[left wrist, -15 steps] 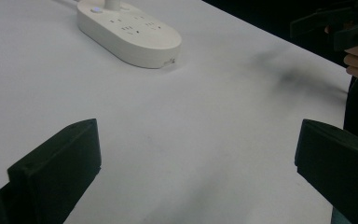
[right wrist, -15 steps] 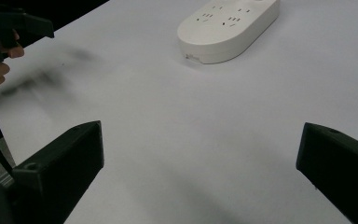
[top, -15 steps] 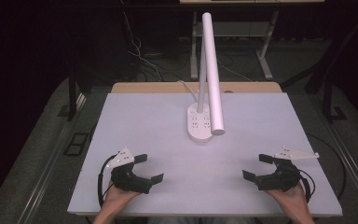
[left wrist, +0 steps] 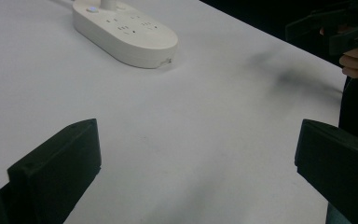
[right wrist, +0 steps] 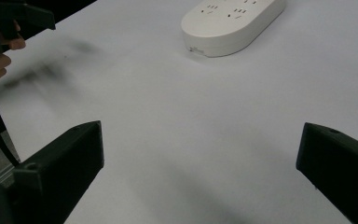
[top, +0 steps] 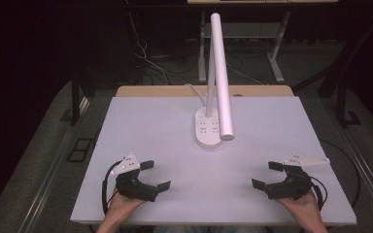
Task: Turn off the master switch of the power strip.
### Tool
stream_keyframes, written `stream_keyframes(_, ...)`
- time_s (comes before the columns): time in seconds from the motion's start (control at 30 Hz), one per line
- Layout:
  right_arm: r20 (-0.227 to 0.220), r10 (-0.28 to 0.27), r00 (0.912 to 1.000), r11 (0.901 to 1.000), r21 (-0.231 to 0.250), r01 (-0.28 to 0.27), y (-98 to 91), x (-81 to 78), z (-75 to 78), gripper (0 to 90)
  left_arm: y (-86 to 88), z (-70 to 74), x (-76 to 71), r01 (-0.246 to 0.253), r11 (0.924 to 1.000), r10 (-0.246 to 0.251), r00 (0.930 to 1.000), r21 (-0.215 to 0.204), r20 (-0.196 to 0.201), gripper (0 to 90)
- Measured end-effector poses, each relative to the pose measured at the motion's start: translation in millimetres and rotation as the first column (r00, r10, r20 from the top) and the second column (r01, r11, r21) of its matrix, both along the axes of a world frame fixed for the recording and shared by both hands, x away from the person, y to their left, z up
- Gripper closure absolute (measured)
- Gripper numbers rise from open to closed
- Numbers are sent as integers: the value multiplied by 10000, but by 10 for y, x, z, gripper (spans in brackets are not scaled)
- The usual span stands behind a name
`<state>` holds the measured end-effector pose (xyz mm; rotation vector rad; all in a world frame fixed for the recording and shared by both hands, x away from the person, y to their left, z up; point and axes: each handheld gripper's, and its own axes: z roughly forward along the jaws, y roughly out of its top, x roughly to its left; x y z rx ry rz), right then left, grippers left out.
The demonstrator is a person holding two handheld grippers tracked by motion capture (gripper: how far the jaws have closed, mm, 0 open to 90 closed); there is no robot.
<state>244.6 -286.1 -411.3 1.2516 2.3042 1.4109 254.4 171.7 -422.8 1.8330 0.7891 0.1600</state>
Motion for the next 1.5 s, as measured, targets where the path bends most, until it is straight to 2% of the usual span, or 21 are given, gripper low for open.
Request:
stream_keyframes(0.6, -34, 94, 9999, 9998, -150, -95, -4, -2, -15, 0, -32, 83, 25, 380, 9984, -371, 9991, 409, -228, 0)
stream_keyframes(0.83, -93, 52, 9999, 9998, -167, -53, -5, -12, -17, 0, -26, 136, 67, 805, 9961, -789, 9959, 352, -435, 0)
stream_keyframes(1.07, -55, 82, 10000, 9996, -267, -84, 4, -21, -12, 0, -26, 195, 99, 883, 9947, -855, 9949, 518, -531, 0)
stream_keyframes(1.5, -55, 51, 10000, 9991, -430, -54, 11, -25, -18, 0, -188, 372, 299, 1226, 9881, -1178, 9915, 932, -547, 0)
